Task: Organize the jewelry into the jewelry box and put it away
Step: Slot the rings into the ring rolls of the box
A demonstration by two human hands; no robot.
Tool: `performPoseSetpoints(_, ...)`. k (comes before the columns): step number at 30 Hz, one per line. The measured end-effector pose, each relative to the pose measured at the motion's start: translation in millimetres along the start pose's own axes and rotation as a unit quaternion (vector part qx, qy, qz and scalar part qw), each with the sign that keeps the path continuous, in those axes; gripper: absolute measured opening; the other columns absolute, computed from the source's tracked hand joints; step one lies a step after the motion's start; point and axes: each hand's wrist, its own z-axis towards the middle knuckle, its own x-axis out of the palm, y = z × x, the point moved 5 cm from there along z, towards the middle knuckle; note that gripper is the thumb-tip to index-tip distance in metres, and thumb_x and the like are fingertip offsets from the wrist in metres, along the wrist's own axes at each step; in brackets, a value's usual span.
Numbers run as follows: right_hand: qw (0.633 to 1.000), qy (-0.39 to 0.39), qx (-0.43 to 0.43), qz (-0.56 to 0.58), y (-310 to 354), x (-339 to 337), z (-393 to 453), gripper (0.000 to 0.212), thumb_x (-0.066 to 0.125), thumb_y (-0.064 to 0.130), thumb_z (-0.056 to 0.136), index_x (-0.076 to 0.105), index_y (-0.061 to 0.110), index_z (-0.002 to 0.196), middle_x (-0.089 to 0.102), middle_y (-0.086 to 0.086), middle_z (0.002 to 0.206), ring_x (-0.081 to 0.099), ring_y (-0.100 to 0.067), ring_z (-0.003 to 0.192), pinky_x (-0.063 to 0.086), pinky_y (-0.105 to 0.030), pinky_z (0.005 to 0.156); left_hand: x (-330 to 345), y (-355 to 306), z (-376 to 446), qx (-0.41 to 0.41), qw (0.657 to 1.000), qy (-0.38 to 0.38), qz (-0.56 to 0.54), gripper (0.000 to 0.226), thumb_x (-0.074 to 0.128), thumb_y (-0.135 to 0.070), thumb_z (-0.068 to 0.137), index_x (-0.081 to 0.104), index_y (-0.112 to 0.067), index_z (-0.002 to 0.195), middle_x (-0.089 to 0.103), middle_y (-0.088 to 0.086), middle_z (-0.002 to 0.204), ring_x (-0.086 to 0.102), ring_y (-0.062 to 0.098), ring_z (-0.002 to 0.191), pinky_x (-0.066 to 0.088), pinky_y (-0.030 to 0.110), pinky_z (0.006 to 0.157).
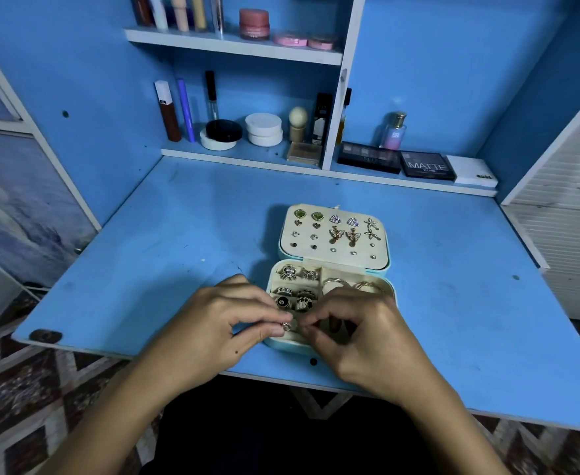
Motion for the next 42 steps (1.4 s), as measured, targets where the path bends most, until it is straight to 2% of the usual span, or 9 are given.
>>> performPoseSetpoints(4, 1.0, 0.012, 0.004, 0.006, 0.3, 0.4, 0.0, 0.007, 0.078, 0.016, 0.077, 0.078, 0.023, 0.078, 0.07, 0.013, 0.077, 0.06, 0.001, 0.068, 0.04, -0.007, 0.064, -1.5, 1.5, 0.3, -0.021, 1.0, 0.0, -0.001, 0.019, 0.067, -0.041, 0.085, 0.076, -0.028, 0.096, 0.066, -0.02, 0.084, 0.057, 0.0, 0.078, 0.046, 0.015, 0.07)
performPoseSetpoints(8, 1.0, 0.015, 0.015, 0.009, 1.4, -0.3, -0.8, 0.011, 0.079, 0.015, 0.076, 0.08, 0.024, 0.081, 0.067, 0.013, 0.081, 0.06, 0.002, 0.072, 0.037, -0.005, 0.065, 0.7, 0.5, 1.1, -0.013, 1.0, 0.016, 0.003, 0.014, 0.067, -0.04, 0.086, 0.073, -0.026, 0.086, 0.068, -0.018, 0.084, 0.056, 0.003, 0.079, 0.048, 0.023, 0.07)
performPoseSetpoints(14, 1.0, 0.011, 0.024, 0.008, 2.8, 0.0, -1.5, 0.009, 0.075, 0.018, 0.076, 0.081, 0.023, 0.081, 0.063, 0.01, 0.079, 0.061, -0.003, 0.072, 0.039, -0.008, 0.065, 0.9, 2.0, 0.6, -0.007, 1.0, 0.023, 0.004, 0.016, 0.067, -0.04, 0.087, 0.078, -0.029, 0.09, 0.065, -0.02, 0.092, 0.06, 0.004, 0.086, 0.047, 0.018, 0.076)
performPoseSetpoints(17, 1.0, 0.011, 0.029, -0.001, 2.8, -0.1, -1.5, 0.007, 0.074, 0.019, 0.074, 0.08, 0.024, 0.076, 0.06, 0.012, 0.076, 0.059, 0.0, 0.069, 0.037, -0.007, 0.063, 1.1, 3.1, 0.1, -0.011, 1.0, 0.026, 0.003, 0.017, 0.066, -0.042, 0.087, 0.078, -0.03, 0.09, 0.063, -0.02, 0.092, 0.06, 0.001, 0.087, 0.044, 0.014, 0.077)
performPoseSetpoints(20, 0.999, 0.018, 0.037, -0.007, 2.5, 1.7, -1.6, 0.007, 0.075, 0.02, 0.072, 0.079, 0.025, 0.075, 0.056, 0.016, 0.074, 0.056, 0.003, 0.067, 0.034, -0.004, 0.062, 1.2, 5.0, -1.2, -0.023, 0.999, 0.029, -0.005, 0.018, 0.066, -0.043, 0.087, 0.079, -0.03, 0.092, 0.061, -0.019, 0.092, 0.061, 0.001, 0.086, 0.044, 0.014, 0.076)
performPoseSetpoints(30, 0.997, 0.022, 0.071, -0.008, 0.8, 4.4, -0.7, 0.008, 0.072, 0.024, 0.07, 0.08, 0.025, 0.072, 0.058, 0.016, 0.069, 0.059, -0.002, 0.065, 0.034, -0.006, 0.057, 2.1, 5.2, -2.0, -0.03, 0.999, 0.03, -0.002, 0.018, 0.066, -0.045, 0.087, 0.078, -0.032, 0.091, 0.058, -0.017, 0.089, 0.061, 0.003, 0.08, 0.046, 0.018, 0.071)
performPoseSetpoints(39, 0.998, 0.015, 0.062, -0.004, 0.2, 3.9, -3.3, 0.008, 0.072, 0.022, 0.073, 0.078, 0.026, 0.074, 0.061, 0.012, 0.071, 0.061, -0.005, 0.069, 0.038, -0.008, 0.059, 2.6, 7.7, -1.1, -0.067, 0.997, 0.025, -0.042, 0.015, 0.07, -0.047, 0.083, 0.078, -0.035, 0.087, 0.06, -0.017, 0.089, 0.064, 0.006, 0.082, 0.043, 0.011, 0.074)
performPoseSetpoints(42, 0.999, -0.012, 0.049, 0.015, 0.9, -0.5, -2.9, 0.009, 0.071, 0.02, 0.078, 0.079, 0.024, 0.079, 0.063, 0.009, 0.073, 0.06, -0.007, 0.067, 0.04, -0.011, 0.058, 1.6, 7.0, 2.8, -0.071, 0.996, 0.014, -0.059, 0.017, 0.07, -0.046, 0.082, 0.079, -0.032, 0.085, 0.061, -0.015, 0.086, 0.062, 0.004, 0.078, 0.039, 0.007, 0.07)
